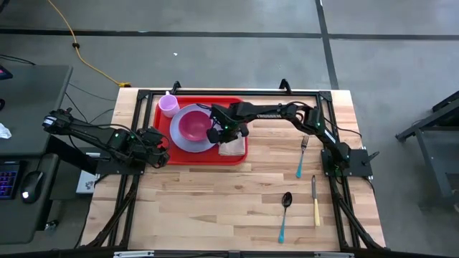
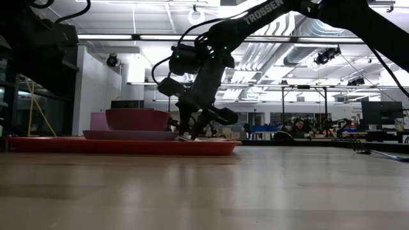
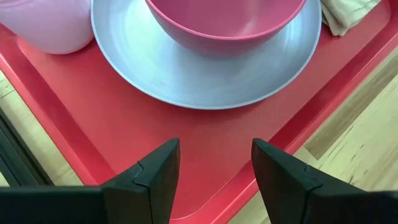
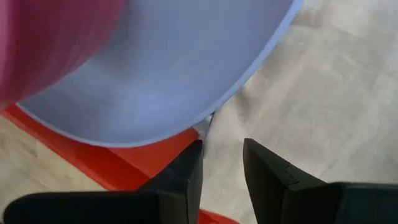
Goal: Set up tray
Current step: Put the brown napkin on the orange tray to the right of the light purple plate, then put the blue fork on the brown napkin
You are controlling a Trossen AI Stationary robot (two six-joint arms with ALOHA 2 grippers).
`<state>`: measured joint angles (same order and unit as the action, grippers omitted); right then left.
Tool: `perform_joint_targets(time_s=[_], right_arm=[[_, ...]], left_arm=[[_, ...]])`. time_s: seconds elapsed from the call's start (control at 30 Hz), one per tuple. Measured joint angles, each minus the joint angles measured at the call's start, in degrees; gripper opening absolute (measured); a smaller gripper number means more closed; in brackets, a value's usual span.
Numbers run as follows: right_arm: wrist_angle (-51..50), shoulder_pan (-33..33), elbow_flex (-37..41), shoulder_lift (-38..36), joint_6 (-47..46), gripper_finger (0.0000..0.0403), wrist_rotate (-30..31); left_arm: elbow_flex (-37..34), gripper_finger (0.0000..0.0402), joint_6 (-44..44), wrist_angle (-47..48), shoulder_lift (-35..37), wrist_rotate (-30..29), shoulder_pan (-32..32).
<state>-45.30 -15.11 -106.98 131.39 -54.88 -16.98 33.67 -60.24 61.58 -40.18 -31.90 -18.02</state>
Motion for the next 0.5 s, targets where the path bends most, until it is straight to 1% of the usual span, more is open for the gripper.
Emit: perform_joint_targets(time_s=[0.3,0.5], right_arm=[[-1.60,-0.67,0.00,-1.57,2.27,0.0087,-0.63],[-5.84,-1.58,-0.02,-3.49,5.07,0.0091,-4.20]], left_arm=[[0.00,0.0227,-0.01,-0.18,0.00,0.00,0.00],[0.00,0.0227,-0.01,-0.54,-0.02,0.02,-0.02]])
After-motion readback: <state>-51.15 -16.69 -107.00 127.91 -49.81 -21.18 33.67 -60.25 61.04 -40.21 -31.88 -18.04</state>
